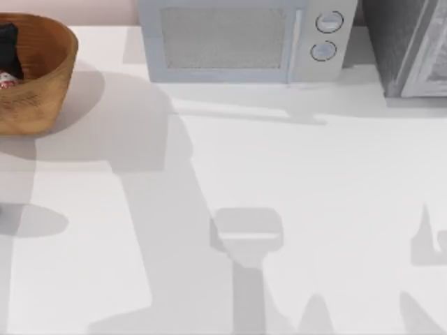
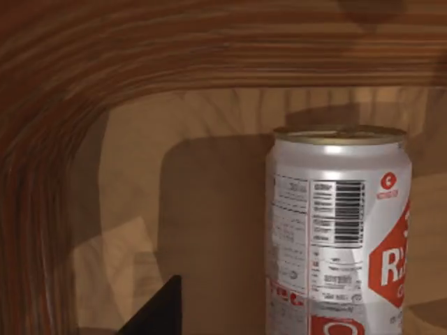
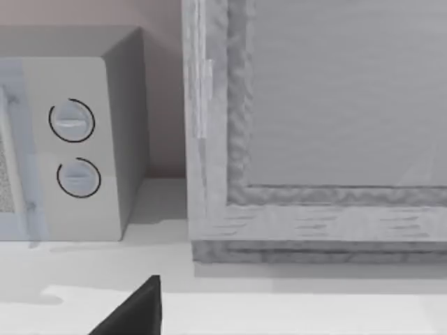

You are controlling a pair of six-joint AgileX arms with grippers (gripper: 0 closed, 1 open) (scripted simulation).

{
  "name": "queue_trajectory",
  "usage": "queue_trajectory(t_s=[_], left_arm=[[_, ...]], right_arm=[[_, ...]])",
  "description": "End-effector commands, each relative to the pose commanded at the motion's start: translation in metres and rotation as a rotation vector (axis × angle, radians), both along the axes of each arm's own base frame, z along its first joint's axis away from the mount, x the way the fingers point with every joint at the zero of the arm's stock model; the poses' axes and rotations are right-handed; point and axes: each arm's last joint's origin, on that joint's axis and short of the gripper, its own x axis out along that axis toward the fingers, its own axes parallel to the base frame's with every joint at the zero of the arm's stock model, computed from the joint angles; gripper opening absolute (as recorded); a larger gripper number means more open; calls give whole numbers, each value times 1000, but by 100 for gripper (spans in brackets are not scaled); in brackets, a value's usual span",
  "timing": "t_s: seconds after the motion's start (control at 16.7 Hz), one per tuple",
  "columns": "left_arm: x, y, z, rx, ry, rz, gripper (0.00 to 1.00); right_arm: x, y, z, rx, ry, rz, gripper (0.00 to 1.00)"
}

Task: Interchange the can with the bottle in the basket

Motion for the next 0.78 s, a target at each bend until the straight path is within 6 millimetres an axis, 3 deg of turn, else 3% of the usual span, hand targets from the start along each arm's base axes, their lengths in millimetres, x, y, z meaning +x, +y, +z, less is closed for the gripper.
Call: queue_trajectory(t_s=[0.36,0.66,0.78], left_arm=[[8,-9,-44,0,1,1,100],[8,-10,-49,0,1,1,100],[8,-10,-49,0,1,1,85]], right_arm=[[0,0,0,0,0,0,100],[0,0,0,0,0,0,100],[0,0,0,0,0,0,100]])
